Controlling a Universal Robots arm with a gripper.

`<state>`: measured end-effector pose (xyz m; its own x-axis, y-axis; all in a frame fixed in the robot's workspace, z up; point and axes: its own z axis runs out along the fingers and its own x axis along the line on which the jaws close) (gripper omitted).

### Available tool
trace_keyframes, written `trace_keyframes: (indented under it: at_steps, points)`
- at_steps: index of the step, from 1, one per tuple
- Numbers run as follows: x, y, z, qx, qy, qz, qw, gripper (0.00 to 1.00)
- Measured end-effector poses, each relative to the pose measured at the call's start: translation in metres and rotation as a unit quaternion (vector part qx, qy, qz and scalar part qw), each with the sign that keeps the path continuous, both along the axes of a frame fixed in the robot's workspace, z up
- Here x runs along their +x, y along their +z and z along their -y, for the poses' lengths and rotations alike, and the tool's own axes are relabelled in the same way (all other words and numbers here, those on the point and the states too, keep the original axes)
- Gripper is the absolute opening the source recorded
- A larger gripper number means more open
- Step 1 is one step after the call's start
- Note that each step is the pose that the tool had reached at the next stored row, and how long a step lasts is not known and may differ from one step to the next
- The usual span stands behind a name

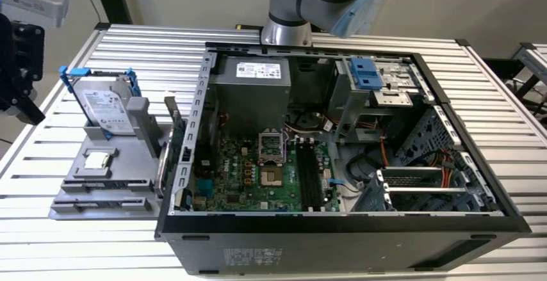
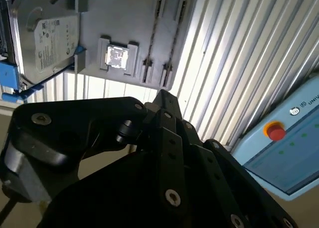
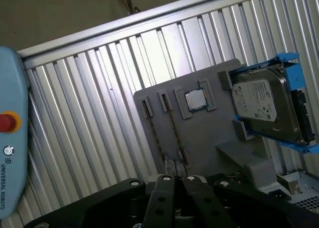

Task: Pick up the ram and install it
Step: 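Pick up the ram and move it above insertion slot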

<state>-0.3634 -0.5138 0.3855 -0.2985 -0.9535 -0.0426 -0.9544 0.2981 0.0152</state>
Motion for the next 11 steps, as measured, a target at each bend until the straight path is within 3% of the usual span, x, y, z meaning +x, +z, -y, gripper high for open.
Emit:
trace_keyframes:
  at_steps: [6, 11]
  points:
    - [0.0000, -0.0010, -0.0012, -0.0001, 0.041, 0.0019, 0.99914, 0.00]
    - [0.0000, -0.0019, -0.0019, -0.0001, 0.077, 0.0038, 0.99703, 0.00]
